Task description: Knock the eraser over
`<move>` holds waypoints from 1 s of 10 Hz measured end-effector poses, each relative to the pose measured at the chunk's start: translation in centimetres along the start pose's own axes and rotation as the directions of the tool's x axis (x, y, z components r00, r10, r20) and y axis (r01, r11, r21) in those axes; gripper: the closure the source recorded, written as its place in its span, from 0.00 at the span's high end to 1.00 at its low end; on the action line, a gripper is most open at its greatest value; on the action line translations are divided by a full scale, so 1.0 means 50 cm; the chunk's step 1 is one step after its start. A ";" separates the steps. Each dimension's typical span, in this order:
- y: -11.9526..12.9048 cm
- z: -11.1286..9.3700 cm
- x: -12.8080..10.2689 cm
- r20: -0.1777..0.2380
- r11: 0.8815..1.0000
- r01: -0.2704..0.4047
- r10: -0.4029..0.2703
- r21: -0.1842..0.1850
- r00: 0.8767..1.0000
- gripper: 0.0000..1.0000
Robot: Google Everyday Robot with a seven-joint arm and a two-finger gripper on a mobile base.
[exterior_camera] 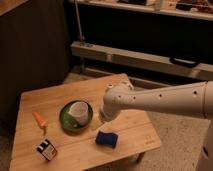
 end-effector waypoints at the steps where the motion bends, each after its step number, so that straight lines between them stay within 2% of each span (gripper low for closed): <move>1: 0.000 -0.009 -0.001 0.015 1.000 0.003 -0.003 0.005 1.000 0.80; 2: 0.006 -0.034 0.005 0.075 1.000 0.011 -0.013 0.022 0.997 0.80; 3: 0.021 -0.067 0.012 0.149 0.999 0.029 -0.034 0.033 0.988 0.80; 4: 0.038 -0.098 0.016 0.205 0.998 0.047 -0.055 0.042 0.977 0.80; 5: 0.073 -0.150 0.018 0.275 0.995 0.086 -0.097 0.051 0.956 0.80; 6: 0.114 -0.196 0.019 0.326 0.989 0.133 -0.146 0.062 0.934 0.78; 7: 0.156 -0.223 0.015 0.353 0.981 0.178 -0.192 0.072 0.916 0.72; 8: 0.210 -0.247 0.002 0.366 0.971 0.228 -0.240 0.075 0.899 0.62; 10: 0.297 -0.256 -0.053 0.361 0.944 0.328 -0.317 0.031 0.877 0.40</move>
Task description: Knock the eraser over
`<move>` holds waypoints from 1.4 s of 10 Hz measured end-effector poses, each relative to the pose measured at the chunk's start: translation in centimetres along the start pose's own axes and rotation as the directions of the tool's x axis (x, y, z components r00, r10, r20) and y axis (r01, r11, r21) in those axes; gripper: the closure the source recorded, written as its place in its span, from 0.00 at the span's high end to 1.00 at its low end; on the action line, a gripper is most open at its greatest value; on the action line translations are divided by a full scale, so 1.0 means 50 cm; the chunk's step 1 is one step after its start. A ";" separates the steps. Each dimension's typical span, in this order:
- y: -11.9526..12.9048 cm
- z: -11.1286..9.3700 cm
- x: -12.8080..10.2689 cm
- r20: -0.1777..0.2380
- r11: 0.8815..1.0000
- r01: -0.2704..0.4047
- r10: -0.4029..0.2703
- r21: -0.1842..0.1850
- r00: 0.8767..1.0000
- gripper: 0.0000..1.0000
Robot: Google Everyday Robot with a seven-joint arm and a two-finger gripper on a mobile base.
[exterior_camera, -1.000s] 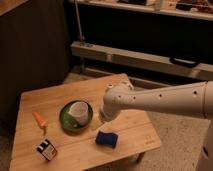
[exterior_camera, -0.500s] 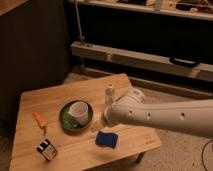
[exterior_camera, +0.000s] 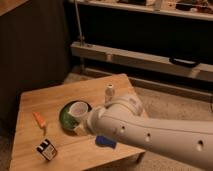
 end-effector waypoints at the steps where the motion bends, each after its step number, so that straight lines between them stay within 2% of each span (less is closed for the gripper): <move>1: 0.013 0.017 -0.021 -0.013 0.999 0.026 -0.027 -0.034 1.000 0.32; 2: 0.029 0.037 -0.042 -0.030 0.996 0.060 -0.062 -0.068 0.998 0.25; 3: 0.031 0.044 -0.048 -0.037 0.994 0.071 -0.075 -0.078 0.997 0.25; 7: 0.030 0.046 -0.048 -0.041 0.994 0.074 -0.077 -0.079 0.996 0.25; 8: 0.035 0.051 -0.050 -0.055 0.993 0.087 -0.091 -0.086 0.994 0.25; 9: 0.048 0.065 -0.054 -0.076 0.986 0.115 -0.124 -0.117 0.989 0.25; 11: 0.108 0.098 -0.062 -0.116 0.967 0.169 -0.193 -0.190 0.974 0.25; 12: 0.150 0.113 -0.055 -0.141 0.954 0.195 -0.231 -0.229 0.963 0.25; 14: 0.206 0.143 -0.031 -0.174 0.935 0.219 -0.273 -0.279 0.946 0.25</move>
